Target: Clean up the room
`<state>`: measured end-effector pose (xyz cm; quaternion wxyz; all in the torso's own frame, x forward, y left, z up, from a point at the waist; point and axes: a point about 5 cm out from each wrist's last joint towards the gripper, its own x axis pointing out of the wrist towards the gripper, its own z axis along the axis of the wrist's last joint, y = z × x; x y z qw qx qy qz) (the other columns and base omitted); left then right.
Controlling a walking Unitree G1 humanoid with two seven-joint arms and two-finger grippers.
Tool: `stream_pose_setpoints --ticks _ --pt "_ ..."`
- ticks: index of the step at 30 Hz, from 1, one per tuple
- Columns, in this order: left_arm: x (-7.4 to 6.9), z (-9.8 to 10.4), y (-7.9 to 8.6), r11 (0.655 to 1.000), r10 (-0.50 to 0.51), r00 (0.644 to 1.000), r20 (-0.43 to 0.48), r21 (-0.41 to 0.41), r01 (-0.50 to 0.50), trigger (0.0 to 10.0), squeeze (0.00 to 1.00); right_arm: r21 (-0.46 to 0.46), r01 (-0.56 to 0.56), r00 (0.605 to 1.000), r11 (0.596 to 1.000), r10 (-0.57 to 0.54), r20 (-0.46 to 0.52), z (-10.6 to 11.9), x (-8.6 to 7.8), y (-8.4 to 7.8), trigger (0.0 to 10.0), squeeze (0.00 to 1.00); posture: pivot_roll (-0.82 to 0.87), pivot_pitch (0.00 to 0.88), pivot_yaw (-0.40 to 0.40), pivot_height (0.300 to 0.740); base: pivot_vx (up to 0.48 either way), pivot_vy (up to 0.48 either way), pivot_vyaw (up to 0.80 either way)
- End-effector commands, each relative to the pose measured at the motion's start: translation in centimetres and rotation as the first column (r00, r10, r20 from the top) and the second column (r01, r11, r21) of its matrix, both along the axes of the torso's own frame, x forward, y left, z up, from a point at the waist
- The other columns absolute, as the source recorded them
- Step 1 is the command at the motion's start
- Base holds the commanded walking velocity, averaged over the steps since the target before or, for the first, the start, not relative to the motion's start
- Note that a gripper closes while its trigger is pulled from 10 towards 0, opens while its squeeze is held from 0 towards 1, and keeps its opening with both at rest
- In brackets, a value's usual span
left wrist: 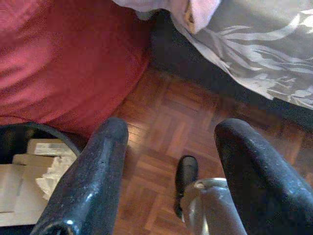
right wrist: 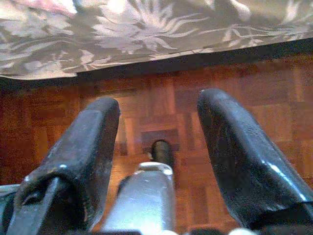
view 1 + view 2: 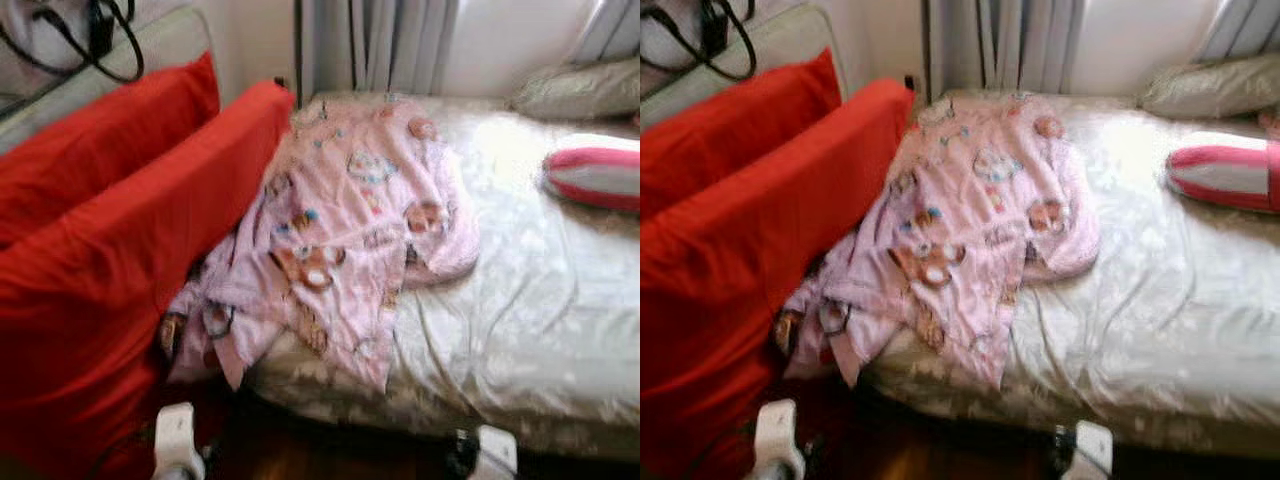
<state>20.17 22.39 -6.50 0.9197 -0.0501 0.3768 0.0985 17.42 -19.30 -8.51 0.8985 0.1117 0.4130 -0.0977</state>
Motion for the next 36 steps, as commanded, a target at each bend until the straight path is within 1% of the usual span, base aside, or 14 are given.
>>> stream_pose_setpoints --ticks 1,5,8,11,13,16,19,23,29,31,33,36 --pt "-0.36 -0.36 -0.53 1.0 -0.016 1.0 -0.023 -0.009 0.016 10.0 0.0 -0.013 0.009 1.0 1.0 -0.009 -0.017 -0.19 -0.61 -0.59 10.0 0.0 0.06 0.063 0.011 0.74 0.0 0.0 0.0" --pt "-0.42 -0.39 -0.56 1.0 -0.017 1.0 -0.024 -0.01 0.017 10.0 0.0 -0.022 -0.025 1.0 0.999 0.025 -0.013 -0.14 -0.52 -0.49 10.0 0.0 0.06 0.062 0.011 0.74 0.0 0.0 0.1" --pt "-0.45 -0.41 -0.55 1.0 -0.021 0.999 -0.025 -0.011 0.021 10.0 0.0 -0.02 -0.024 1.0 1.0 0.024 -0.015 -0.17 -0.53 -0.41 10.0 0.0 0.05 0.061 0.012 0.74 0.0 0.0 0.8" --pt "-0.48 -0.41 -0.5 1.0 -0.023 0.999 -0.026 -0.01 0.023 10.0 0.0 -0.015 -0.017 1.0 1.0 0.017 -0.015 -0.19 -0.54 -0.33 10.0 0.0 0.05 0.059 0.013 0.74 0.242 0.0 0.8" --pt "-0.51 -0.43 -0.49 1.0 -0.022 0.999 -0.027 -0.011 0.021 10.0 0.0 -0.017 -0.02 1.0 1.0 0.02 -0.016 -0.19 -0.54 -0.31 10.0 0.0 0.05 0.057 0.013 0.74 0.251 0.0 0.0" --pt "-0.58 -0.47 -0.47 1.0 -0.022 0.999 -0.03 -0.01 0.021 10.0 0.0 -0.01 0.004 1.0 1.0 -0.005 -0.017 -0.23 -0.62 -0.36 10.0 0.0 0.05 0.053 0.015 0.74 0.256 0.0 0.0" --pt "-0.63 -0.5 -0.53 1.0 -0.025 0.999 -0.032 -0.011 0.024 10.0 0.0 -0.014 -0.018 1.0 1.0 0.017 -0.018 -0.24 -0.65 -0.34 10.0 0.0 0.05 0.047 0.016 0.74 0.286 0.0 0.0" --pt "-0.6 -0.5 -0.61 1.0 -0.026 0.999 -0.03 -0.014 0.025 10.0 0.0 -0.022 -0.04 0.999 0.999 0.04 -0.014 -0.19 -0.59 -0.33 10.0 0.0 0.05 0.048 0.011 0.74 0.297 0.0 0.72" --pt "-0.58 -0.49 -0.65 1.0 -0.022 0.999 -0.026 -0.017 0.022 10.0 0.0 -0.017 -0.047 0.999 0.999 0.046 -0.013 -0.18 -0.52 -0.2 10.0 0.0 0.05 0.052 0.01 0.74 0.303 0.0 0.8" --pt "-0.59 -0.5 -0.67 1.0 -0.02 0.999 -0.026 -0.018 0.02 10.0 0.0 -0.01 -0.025 1.0 1.0 0.025 -0.012 -0.19 -0.56 -0.27 10.0 0.0 0.05 0.052 0.009 0.74 0.311 0.0 0.0" --pt "-0.61 -0.52 -0.68 1.0 -0.016 1.0 -0.026 -0.02 0.016 10.0 0.0 -0.014 -0.038 0.999 0.999 0.038 -0.01 -0.15 -0.48 -0.28 10.0 0.0 0.05 0.055 0.007 0.74 0.306 0.0 0.0" --pt "-0.53 -0.47 -0.7 1.0 -0.014 1.0 -0.019 -0.023 0.014 10.0 0.0 -0.017 -0.048 0.999 0.999 0.048 -0.003 -0.06 -0.31 -0.29 10.0 0.0 0.05 0.056 0.005 0.74 0.0 0.0 0.0"
